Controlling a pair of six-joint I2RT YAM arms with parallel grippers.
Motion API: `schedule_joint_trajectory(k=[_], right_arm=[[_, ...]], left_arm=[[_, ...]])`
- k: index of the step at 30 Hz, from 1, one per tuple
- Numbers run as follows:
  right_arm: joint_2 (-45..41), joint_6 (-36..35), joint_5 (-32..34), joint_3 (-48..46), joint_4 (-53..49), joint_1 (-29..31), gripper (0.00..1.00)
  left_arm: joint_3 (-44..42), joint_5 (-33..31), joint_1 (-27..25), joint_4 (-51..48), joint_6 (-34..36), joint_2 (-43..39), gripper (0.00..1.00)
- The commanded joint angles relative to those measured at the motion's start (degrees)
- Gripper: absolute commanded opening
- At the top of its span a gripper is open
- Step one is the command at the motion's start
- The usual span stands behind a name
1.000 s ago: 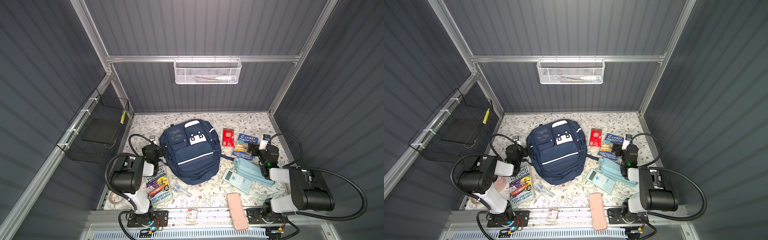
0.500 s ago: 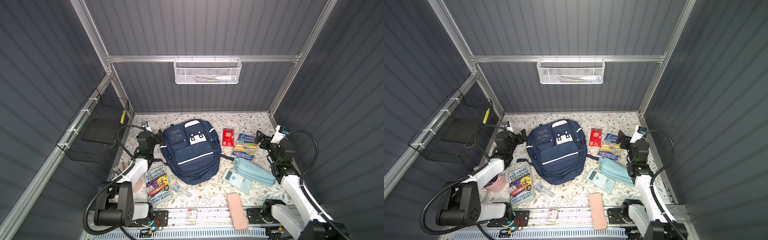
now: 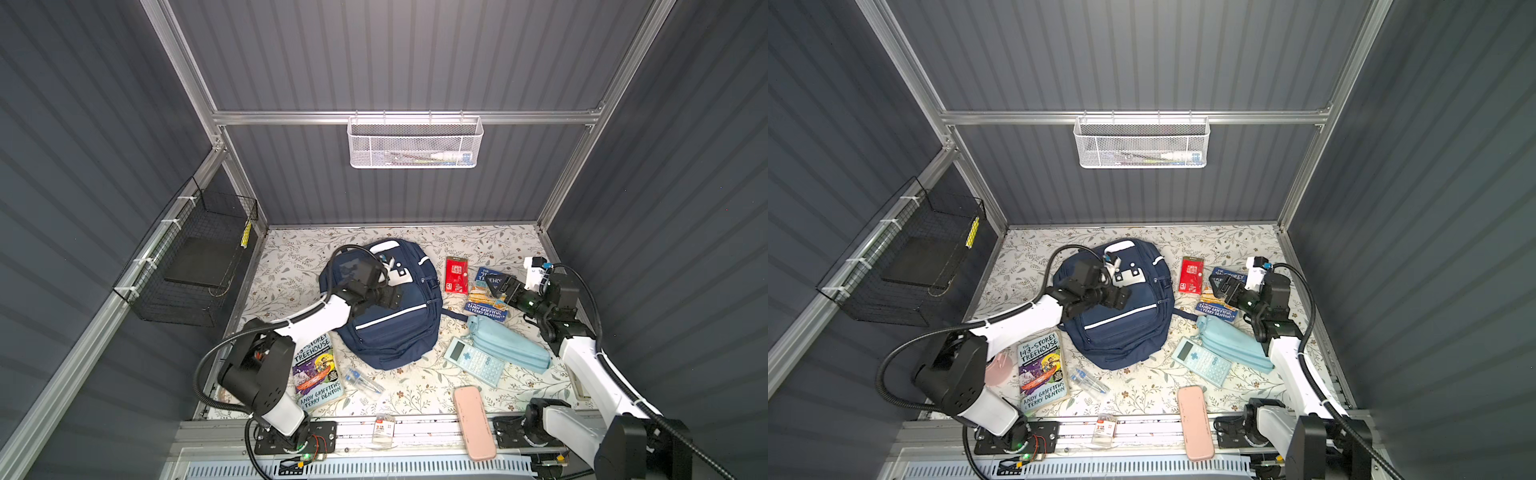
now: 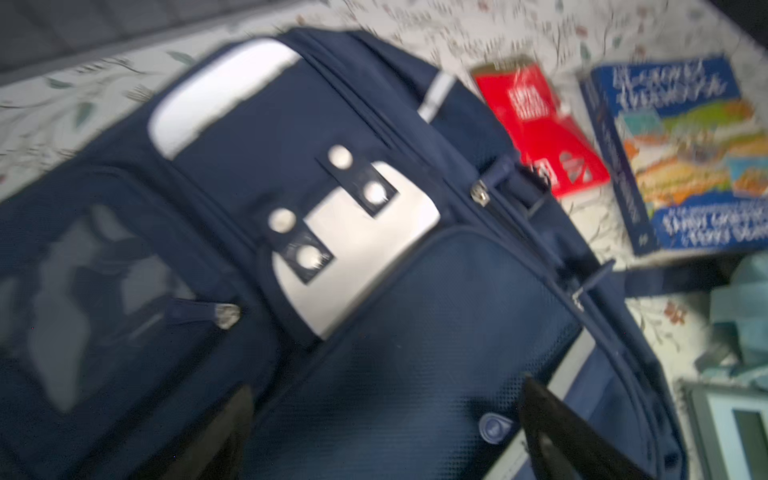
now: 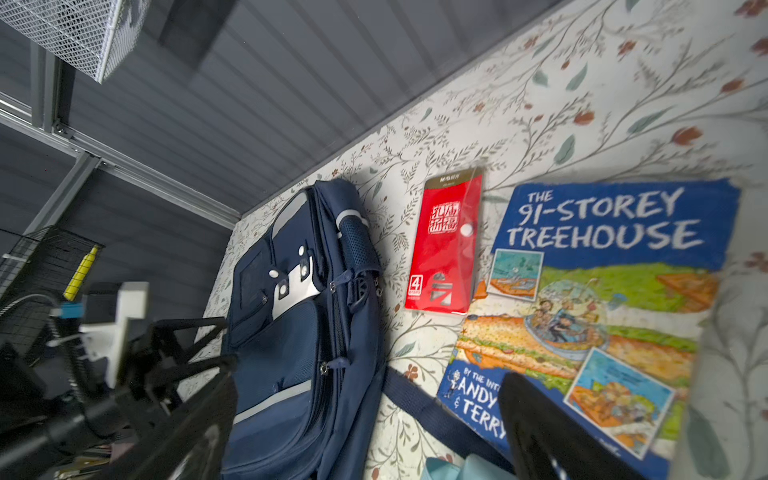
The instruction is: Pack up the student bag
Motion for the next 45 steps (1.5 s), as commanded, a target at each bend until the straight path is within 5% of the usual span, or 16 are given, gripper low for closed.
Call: schedule_joint_trajectory(k=[1, 9, 15, 22, 27, 32, 35, 39, 41, 43, 45], right_arm=[[0.27, 1.98, -3.88, -0.07, 0.78, 0.45, 0.99], [0.58, 3.73, -3.30, 2.61, -1.20, 1.70, 0.99], [11.65, -5.21, 8.27, 18.50, -15.85, 13.50, 0.99], [32.06, -5.58, 11.62, 37.63, -23.62, 22.51, 0.99], [46.38, -5.72, 10.78, 51.11, -30.37, 23.39, 0.97], [54.15, -5.35, 8.50, 57.48, -31.63, 23.76, 0.92], [56.43, -5.67, 7.17, 59.07, -32.70, 24.14, 0.86], [57.69, -5.10, 5.35, 57.79, -30.55, 24.19, 0.73], [58.39, -4.89, 4.16, 57.26, -29.66, 24.18, 0.62], [58.75, -4.71, 3.50, 56.86, -29.30, 24.16, 0.39], [59.02, -4.19, 3.41, 56.25, -28.90, 24.35, 0.32]], left_arm=[[2.21, -3.85, -3.79, -4.94, 5.32, 0.84, 1.00], [5.44, -14.17, -10.46, -8.54, 3.72, 5.52, 1.00], [1.18, -20.56, -10.43, -8.97, -8.53, -0.70, 1.00], [-6.40, -9.52, -1.88, -7.70, -18.14, -11.21, 0.98], [-13.05, -13.87, 1.10, -5.98, -25.21, -13.18, 0.98], [-14.24, -10.74, 4.46, -1.33, -24.65, -8.66, 0.98], [-15.61, -3.83, 9.63, 3.01, -26.79, -4.28, 0.97], [-15.06, -5.08, 11.50, 5.89, -25.01, 0.44, 0.95], [-13.79, -6.30, 11.53, 6.03, -23.67, 1.72, 0.91], [-12.27, -7.41, 12.21, 6.06, -22.44, 3.29, 0.86], [-11.30, -5.46, 14.30, 6.66, -22.14, 4.98, 0.84]])
